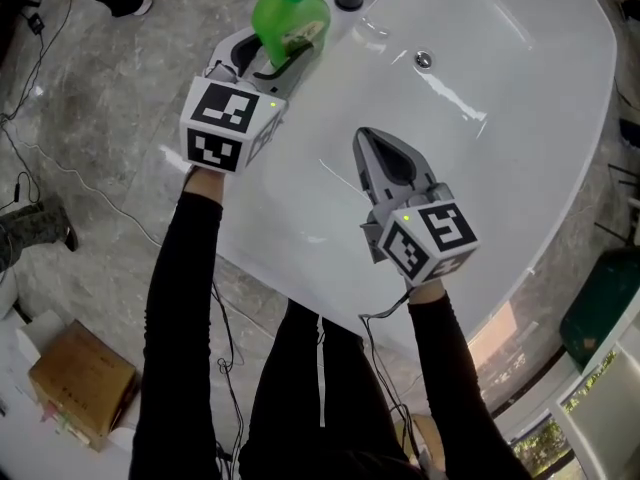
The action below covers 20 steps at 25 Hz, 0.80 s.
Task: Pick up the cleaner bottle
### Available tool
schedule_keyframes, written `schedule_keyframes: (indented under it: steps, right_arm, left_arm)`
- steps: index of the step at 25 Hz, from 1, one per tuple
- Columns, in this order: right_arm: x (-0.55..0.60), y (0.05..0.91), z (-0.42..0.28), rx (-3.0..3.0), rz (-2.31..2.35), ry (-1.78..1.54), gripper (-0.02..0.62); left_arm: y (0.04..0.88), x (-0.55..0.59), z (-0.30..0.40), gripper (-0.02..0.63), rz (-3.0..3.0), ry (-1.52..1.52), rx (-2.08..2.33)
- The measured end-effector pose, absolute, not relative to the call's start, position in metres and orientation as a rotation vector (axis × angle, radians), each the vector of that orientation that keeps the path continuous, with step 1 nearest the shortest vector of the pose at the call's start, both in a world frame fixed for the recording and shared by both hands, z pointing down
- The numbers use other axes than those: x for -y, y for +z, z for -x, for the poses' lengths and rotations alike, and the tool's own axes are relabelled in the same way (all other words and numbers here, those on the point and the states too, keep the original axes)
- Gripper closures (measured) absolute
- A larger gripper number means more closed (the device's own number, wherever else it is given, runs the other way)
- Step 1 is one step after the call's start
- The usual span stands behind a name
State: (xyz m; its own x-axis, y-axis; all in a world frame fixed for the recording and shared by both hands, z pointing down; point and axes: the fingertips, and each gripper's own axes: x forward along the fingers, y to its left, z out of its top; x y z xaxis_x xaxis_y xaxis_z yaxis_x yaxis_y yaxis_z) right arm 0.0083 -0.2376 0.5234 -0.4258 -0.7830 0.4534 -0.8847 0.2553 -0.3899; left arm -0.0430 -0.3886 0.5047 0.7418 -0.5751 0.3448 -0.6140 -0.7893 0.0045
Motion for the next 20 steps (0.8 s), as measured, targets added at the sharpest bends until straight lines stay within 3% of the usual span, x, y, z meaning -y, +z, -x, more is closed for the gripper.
schedule_keyframes:
  steps: [20]
  right_arm:
    - [0.232, 0.522, -0.011, 2.334, -1.601, 0.879, 0.595]
  left_arm:
    - [0.503, 0.388, 0.029, 0.411, -2.887, 0.449, 0.927]
